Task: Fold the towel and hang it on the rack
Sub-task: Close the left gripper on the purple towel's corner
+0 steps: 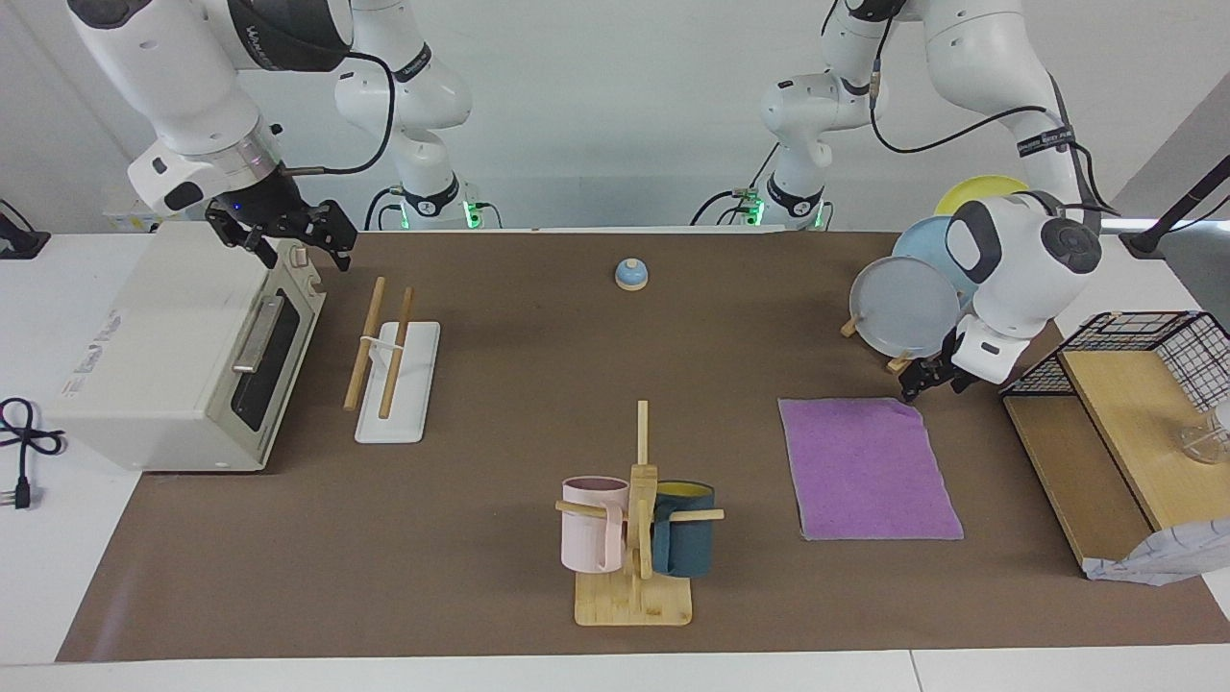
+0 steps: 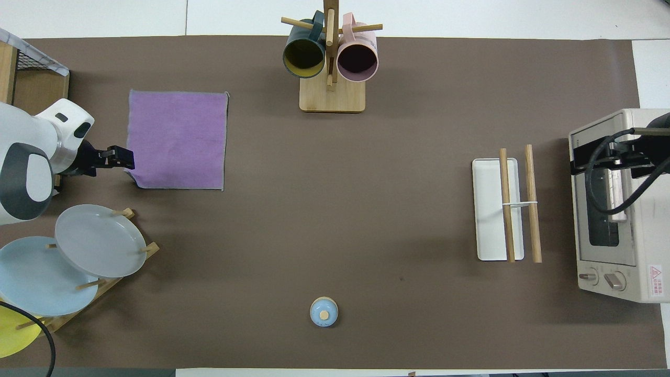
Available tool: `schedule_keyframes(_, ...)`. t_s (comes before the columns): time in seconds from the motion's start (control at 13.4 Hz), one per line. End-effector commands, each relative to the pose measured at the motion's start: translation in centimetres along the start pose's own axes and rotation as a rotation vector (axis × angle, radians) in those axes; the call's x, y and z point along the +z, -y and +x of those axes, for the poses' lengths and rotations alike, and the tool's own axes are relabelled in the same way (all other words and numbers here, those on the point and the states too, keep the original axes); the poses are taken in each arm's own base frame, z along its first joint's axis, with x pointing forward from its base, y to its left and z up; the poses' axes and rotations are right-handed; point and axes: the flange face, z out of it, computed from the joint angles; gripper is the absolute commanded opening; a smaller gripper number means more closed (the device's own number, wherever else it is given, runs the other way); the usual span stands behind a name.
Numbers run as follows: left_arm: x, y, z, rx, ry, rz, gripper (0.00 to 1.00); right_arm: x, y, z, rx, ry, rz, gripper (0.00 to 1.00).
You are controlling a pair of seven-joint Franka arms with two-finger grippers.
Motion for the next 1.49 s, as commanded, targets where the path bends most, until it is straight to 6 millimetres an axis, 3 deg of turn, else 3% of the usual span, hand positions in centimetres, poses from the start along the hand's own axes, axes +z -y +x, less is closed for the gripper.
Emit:
schedule_keyframes(0.0,1.3,0.7,0.7,-0.093,-0.013,-0.041,0.85,-0.1,-0.3,-0.2,-0.021,-0.002,-0.003,1.00)
schedule_keyframes(0.3,3.1,0.7,0.1,-0.175,0.010,-0.040,0.73,-0.1,-0.3,-0.2,-0.021,-0.003,-0.003,1.00)
schedule_keyframes(0.52,3.4,0.8,-0.1,-0.190,0.024,-0.039,0.58,-0.1,-0.3,-0.2,-0.021,-0.003,-0.003,1.00)
schedule_keyframes(0.75,4.2,0.8,-0.6,-0.211,0.038,-0.036,0.55,-0.1,-0.3,-0.2,-0.021,-0.003,-0.003,1.00)
schedule_keyframes(0.89,4.3,0.8,-0.7,-0.211,0.046,-0.036,0.46,-0.1,-0.3,-0.2,-0.021,-0.003,-0.003,1.00)
schedule_keyframes(1.04,4.3,0.8,-0.8,-0.212,0.054,-0.035,0.30,-0.1,-0.3,-0.2,-0.021,-0.003,-0.003,1.00)
schedule_keyframes(1.27,4.3,0.8,-1.0,-0.210,0.072,-0.033,0.00,-0.1,-0.3,-0.2,-0.021,-0.003,-0.003,1.00)
schedule_keyframes(1.42,4.3,0.9,-1.0,-0.208,0.077,-0.033,0.00,-0.1,-0.3,-0.2,-0.021,-0.003,-0.003,1.00)
